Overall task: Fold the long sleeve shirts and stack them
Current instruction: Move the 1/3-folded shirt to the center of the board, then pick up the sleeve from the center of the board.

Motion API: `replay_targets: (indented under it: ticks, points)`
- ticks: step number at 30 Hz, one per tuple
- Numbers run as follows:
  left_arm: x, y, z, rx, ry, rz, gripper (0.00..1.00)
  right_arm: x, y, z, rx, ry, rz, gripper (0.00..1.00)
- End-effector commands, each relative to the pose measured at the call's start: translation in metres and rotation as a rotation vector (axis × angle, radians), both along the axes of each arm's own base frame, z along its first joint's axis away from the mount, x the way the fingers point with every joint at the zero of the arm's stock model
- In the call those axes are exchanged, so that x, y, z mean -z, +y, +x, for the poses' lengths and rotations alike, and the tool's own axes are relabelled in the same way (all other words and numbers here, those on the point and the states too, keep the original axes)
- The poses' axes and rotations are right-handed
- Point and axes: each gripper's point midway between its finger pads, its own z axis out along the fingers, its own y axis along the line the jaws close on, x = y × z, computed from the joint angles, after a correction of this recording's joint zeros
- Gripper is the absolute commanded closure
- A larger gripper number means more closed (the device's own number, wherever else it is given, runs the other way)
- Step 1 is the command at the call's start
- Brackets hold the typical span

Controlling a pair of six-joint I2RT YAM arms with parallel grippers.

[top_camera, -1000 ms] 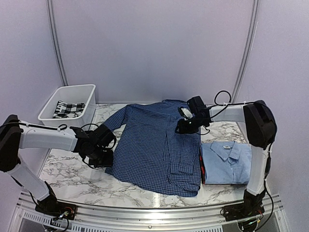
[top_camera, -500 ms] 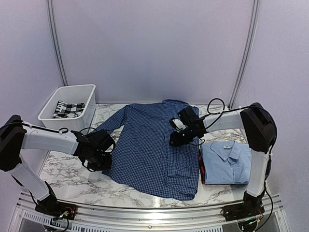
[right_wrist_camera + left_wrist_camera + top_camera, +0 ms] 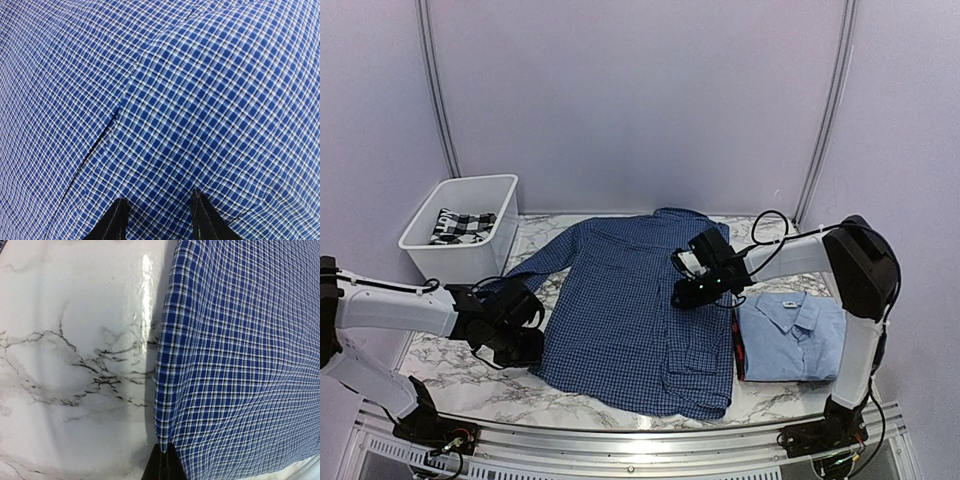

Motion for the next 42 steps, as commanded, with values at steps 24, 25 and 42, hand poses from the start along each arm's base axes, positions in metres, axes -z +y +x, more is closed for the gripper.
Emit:
replay_targets:
  ticks: [24,25,42]
  points:
    - [-0.072,0.189,0.103,-0.680,-0.324,0.259,0.59,-0.079,0.029,0.007,-0.036,-0.105,0.164,0.56]
    - [-0.070,0.192,0.108,-0.706,-0.339,0.223,0.59,-0.080,0.030,0.007,-0.037,-0.106,0.168,0.56]
    - [-0.035,0.214,0.144,-0.871,-0.466,-0.139,0.57,-0.079,0.027,-0.004,-0.046,-0.091,0.185,0.56]
